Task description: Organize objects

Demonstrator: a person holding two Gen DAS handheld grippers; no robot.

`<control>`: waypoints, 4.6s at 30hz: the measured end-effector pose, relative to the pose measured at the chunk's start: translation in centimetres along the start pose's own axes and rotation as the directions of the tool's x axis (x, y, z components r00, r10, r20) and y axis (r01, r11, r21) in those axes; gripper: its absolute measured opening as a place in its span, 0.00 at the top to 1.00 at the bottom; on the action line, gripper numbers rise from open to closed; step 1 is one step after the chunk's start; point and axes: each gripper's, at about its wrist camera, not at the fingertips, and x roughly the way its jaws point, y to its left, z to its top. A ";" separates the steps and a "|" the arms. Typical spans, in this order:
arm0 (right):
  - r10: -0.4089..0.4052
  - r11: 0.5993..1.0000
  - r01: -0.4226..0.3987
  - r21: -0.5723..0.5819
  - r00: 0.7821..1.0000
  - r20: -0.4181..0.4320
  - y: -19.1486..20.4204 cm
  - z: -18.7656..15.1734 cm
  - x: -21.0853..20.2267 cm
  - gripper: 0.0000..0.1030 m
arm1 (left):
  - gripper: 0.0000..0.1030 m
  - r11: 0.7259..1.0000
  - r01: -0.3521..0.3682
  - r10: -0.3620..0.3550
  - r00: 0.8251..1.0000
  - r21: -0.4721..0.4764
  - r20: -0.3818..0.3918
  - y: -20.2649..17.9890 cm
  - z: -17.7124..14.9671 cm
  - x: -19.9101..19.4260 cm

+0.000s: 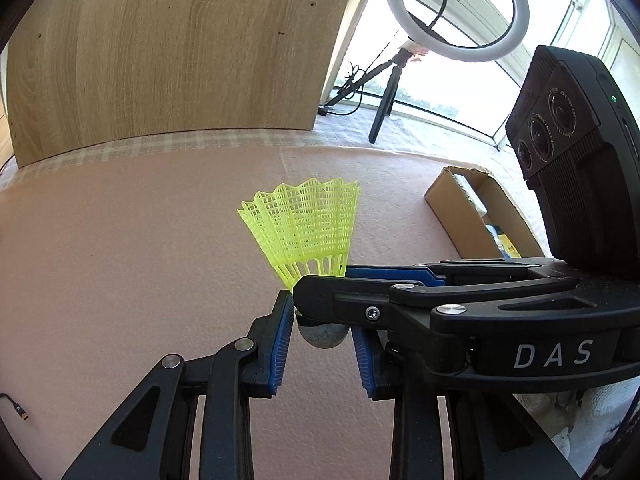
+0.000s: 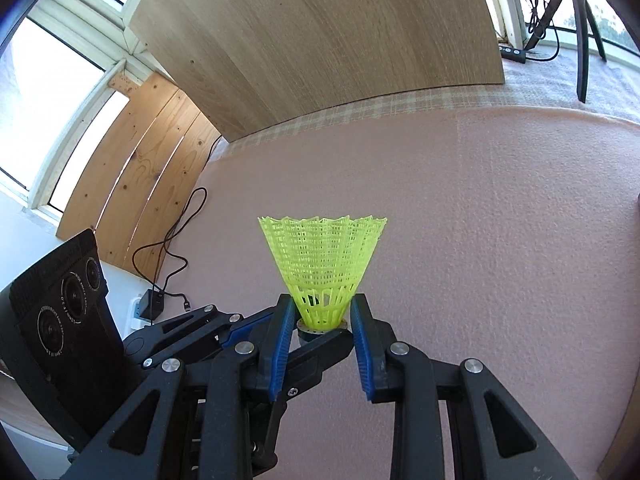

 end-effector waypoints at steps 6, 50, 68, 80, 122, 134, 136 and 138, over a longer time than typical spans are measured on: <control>-0.039 0.998 0.035 0.055 0.997 0.070 -3.4 -2.5 -5.7 0.74 | 0.70 0.995 0.059 -0.059 0.998 0.086 -0.001 -7.1 0.0 0.7; -0.303 0.942 0.252 0.221 0.923 0.236 -24.6 -1.5 -20.6 0.40 | 0.37 0.945 0.147 -0.133 0.989 0.293 -0.067 -29.7 8.8 17.0; -0.344 0.925 0.283 0.252 0.906 0.246 -24.1 -1.7 -21.2 0.40 | 0.37 0.949 0.096 -0.086 0.995 0.300 -0.044 -27.4 8.5 14.9; -0.367 0.921 0.309 0.237 0.890 0.269 -20.5 -3.0 -21.1 0.40 | 0.34 0.966 0.042 -0.040 0.999 0.254 -0.010 -22.9 7.7 10.8; -0.378 0.919 0.395 0.007 0.874 0.306 0.5 -11.1 -11.8 0.38 | 0.22 0.954 -0.279 0.285 0.958 -0.111 0.037 -2.7 -6.3 -8.7; -0.402 0.902 0.432 -0.024 0.858 0.319 2.9 -12.1 -11.2 0.37 | 0.21 0.932 -0.332 0.342 0.939 -0.142 0.046 -1.0 -7.1 -11.6; -0.413 0.896 0.444 -0.022 0.850 0.326 3.2 -12.2 -11.3 0.36 | 0.21 0.929 -0.345 0.354 0.934 -0.136 0.052 -0.9 -7.1 -11.9; -0.422 0.891 0.454 -0.022 0.844 0.331 3.4 -12.2 -11.3 0.32 | 0.20 0.928 -0.346 0.356 0.933 -0.136 0.052 -0.8 -7.3 -12.3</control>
